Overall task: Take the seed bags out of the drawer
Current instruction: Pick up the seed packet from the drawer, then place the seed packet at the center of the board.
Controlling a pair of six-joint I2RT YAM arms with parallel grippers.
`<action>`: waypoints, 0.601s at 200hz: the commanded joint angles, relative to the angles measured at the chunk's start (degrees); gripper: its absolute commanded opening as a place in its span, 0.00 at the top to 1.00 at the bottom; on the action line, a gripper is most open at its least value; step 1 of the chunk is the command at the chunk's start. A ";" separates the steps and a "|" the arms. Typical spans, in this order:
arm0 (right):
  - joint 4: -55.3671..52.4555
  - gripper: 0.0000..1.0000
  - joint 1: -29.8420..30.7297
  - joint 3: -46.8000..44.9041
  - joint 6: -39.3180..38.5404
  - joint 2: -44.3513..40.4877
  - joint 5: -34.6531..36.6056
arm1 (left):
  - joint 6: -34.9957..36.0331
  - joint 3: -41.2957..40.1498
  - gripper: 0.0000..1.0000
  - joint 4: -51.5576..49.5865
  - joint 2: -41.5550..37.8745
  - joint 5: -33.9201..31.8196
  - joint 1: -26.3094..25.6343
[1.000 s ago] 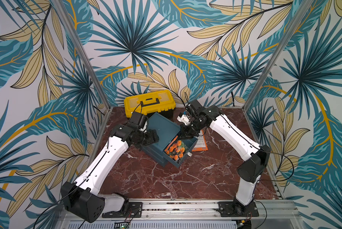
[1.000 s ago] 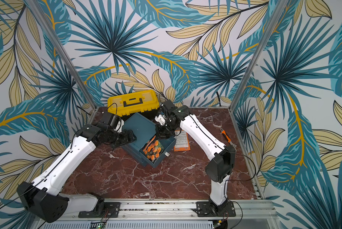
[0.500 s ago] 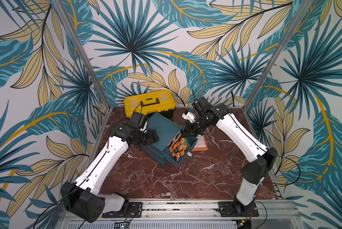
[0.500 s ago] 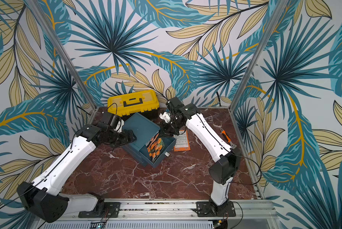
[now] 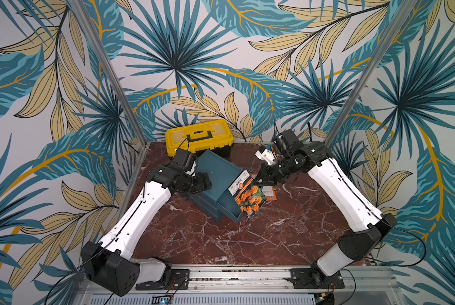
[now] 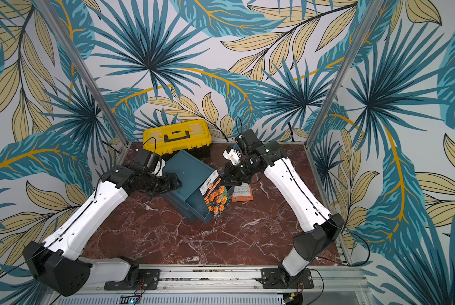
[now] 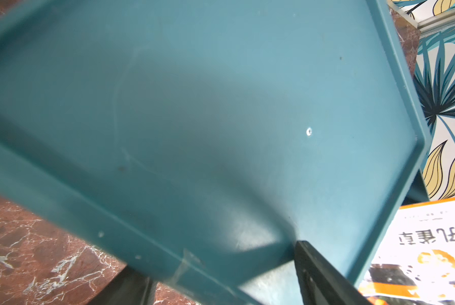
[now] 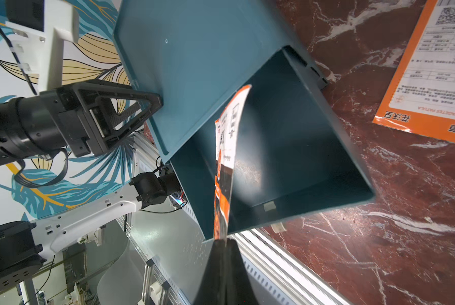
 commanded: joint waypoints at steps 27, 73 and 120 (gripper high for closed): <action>-0.52 1.00 -3.80 -1.99 -2.20 -7.15 1.18 | 0.99 0.67 0.17 0.73 0.39 0.88 -0.20; 4.10 1.00 -7.23 -2.58 -2.86 -13.70 7.89 | 1.12 1.03 0.17 0.33 0.04 0.79 -0.15; 14.43 1.00 -12.60 -7.53 -4.76 -20.57 20.71 | 1.27 1.36 0.17 0.02 -0.22 0.96 -0.15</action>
